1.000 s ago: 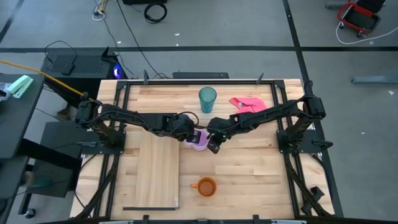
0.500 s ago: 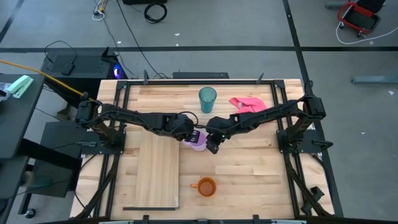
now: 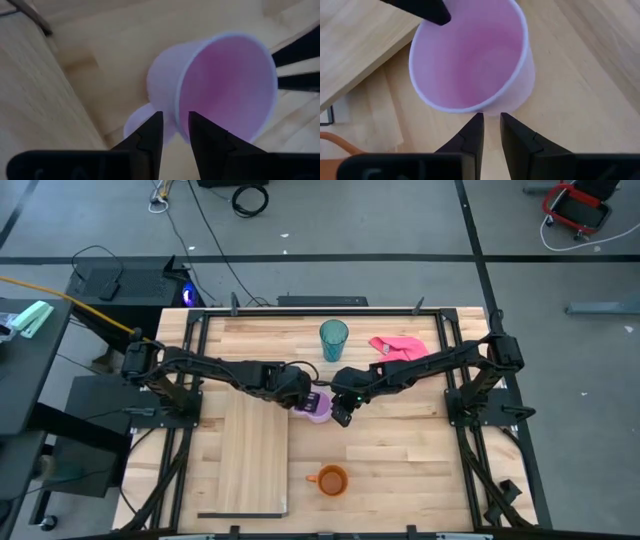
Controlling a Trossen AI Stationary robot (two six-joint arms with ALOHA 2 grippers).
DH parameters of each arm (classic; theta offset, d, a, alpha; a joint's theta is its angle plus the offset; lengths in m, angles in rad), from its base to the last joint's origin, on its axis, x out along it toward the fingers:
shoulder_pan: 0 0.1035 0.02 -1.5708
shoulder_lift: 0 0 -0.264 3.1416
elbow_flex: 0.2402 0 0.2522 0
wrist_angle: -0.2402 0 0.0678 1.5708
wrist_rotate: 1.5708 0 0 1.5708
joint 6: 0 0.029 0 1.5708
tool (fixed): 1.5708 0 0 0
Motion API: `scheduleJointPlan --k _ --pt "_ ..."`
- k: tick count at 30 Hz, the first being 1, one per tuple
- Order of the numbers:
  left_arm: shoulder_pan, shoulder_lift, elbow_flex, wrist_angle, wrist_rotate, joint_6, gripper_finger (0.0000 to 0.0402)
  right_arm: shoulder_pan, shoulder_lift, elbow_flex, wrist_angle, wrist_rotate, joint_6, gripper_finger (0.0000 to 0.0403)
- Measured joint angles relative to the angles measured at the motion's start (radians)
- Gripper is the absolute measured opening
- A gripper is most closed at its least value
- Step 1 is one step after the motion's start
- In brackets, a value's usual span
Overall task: Stack small to large cups/mugs on shelf
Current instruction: Put the purple cup on the shelf
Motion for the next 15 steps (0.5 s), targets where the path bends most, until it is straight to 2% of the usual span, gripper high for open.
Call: scheduleJointPlan --k 15 --pt "0.022 0.028 0.001 0.02 0.008 0.01 0.0068 0.007 0.004 0.0 0.004 -0.015 -0.014 0.007"
